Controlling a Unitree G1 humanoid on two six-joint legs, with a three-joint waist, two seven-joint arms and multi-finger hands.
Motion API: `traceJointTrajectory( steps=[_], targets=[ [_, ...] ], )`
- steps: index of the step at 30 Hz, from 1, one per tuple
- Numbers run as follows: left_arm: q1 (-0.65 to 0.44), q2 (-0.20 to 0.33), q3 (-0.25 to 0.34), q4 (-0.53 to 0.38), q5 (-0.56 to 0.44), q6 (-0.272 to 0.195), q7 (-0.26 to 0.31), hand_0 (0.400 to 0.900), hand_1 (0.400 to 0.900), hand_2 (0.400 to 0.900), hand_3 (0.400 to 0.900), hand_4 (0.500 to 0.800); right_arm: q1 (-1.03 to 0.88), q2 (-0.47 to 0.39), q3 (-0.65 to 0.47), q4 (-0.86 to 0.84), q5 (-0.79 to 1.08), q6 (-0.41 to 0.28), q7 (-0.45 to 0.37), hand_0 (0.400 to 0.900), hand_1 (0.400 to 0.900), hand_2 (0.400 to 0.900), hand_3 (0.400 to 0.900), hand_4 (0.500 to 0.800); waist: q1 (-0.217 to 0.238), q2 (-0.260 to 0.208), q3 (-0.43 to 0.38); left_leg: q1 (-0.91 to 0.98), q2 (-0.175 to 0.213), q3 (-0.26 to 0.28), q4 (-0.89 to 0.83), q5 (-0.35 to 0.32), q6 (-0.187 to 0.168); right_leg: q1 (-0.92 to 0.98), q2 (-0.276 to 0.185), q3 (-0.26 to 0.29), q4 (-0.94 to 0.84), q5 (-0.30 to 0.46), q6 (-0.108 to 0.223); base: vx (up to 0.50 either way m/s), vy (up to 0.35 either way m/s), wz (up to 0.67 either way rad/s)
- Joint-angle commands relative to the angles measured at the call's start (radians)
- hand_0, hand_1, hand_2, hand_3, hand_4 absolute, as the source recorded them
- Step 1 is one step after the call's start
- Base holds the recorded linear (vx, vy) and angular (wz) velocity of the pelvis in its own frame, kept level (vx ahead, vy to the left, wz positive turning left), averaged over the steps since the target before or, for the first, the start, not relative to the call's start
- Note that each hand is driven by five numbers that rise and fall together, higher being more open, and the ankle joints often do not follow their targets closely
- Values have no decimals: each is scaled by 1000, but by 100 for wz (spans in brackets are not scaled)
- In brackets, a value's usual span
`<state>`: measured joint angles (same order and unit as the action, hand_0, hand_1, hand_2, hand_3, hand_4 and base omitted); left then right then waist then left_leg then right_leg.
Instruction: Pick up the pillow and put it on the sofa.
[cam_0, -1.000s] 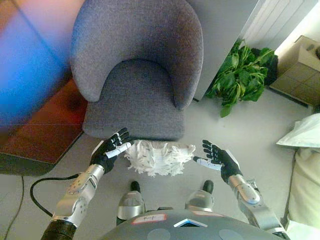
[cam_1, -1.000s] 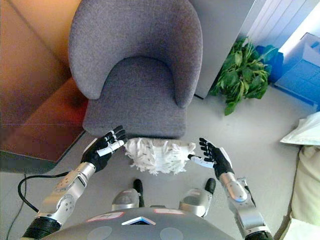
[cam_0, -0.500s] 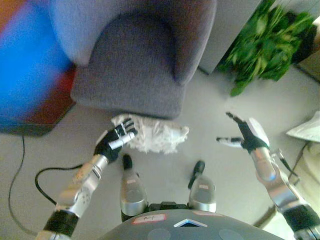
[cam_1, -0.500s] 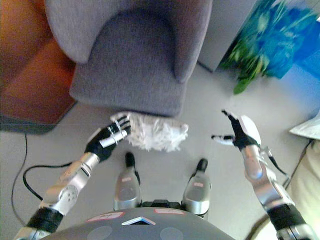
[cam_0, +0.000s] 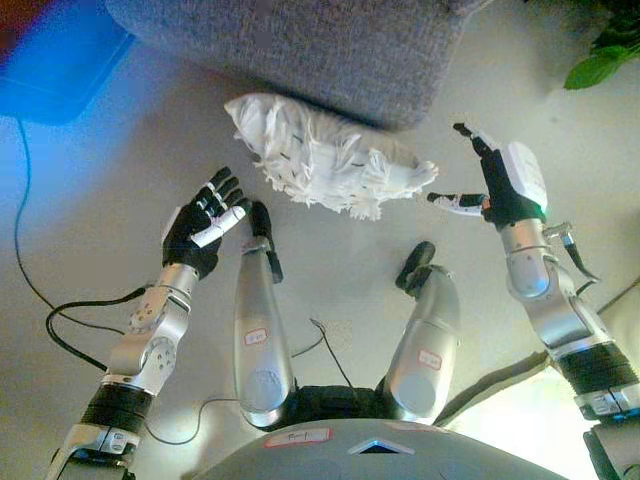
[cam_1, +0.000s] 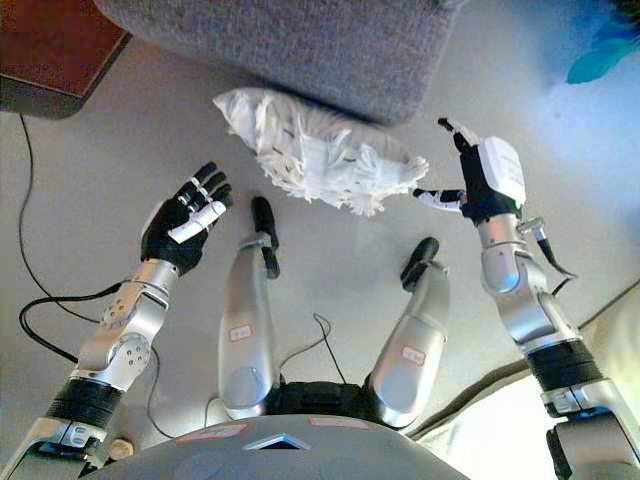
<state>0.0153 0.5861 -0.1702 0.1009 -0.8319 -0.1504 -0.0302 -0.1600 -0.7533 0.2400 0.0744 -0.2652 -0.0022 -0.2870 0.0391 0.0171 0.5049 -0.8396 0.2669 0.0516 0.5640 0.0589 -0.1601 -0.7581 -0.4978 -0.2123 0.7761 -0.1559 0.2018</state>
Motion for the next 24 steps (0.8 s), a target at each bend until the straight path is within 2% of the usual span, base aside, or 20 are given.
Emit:
traceJointTrajectory(
  steps=[1,5,6,11,20,24],
  targets=[
    [-25,-7,60,-111,-29,-117,3,900,900,900,900,800,-47,-53,-48,-62,26,-48,-78,900,900,900,900,800,18,10,-26,-36,60,-24,154,-173,20,-123,1,44,8,84,-20,-49,30,11],
    [-36,-6,60,-151,-45,-120,-27,900,900,900,900,800,-62,-55,-49,-74,46,-38,-83,900,900,900,900,800,21,17,-19,-129,72,-31,272,-213,24,-225,-17,64,156,34,-31,-7,25,13],
    [-35,-7,59,-158,-51,-123,-38,900,900,900,900,800,-62,-55,-49,-76,51,-37,-86,900,900,900,900,800,21,19,-17,-139,78,-36,318,-255,18,-240,-24,72,209,-9,-22,66,21,14],
    [-31,-4,56,-206,-63,-133,-90,900,900,900,900,800,-83,-58,-49,-87,57,-18,-92,900,900,900,900,800,25,25,-5,-258,82,-76,502,-313,18,-373,-40,119,397,-84,-29,12,26,11],
    [-28,26,54,-266,-82,-115,-103,900,900,900,900,800,-168,-80,-25,-75,60,1,-85,900,900,900,900,800,41,32,15,-438,87,-172,771,-385,6,-552,-40,230,709,-236,-39,27,18,10],
    [-36,30,47,-271,-113,-115,-107,900,900,900,900,800,-225,-90,10,-18,-5,34,-105,900,900,900,900,800,48,40,15,-511,84,-220,877,-419,-5,-628,-44,289,825,-283,-46,41,9,16]
  ],
)
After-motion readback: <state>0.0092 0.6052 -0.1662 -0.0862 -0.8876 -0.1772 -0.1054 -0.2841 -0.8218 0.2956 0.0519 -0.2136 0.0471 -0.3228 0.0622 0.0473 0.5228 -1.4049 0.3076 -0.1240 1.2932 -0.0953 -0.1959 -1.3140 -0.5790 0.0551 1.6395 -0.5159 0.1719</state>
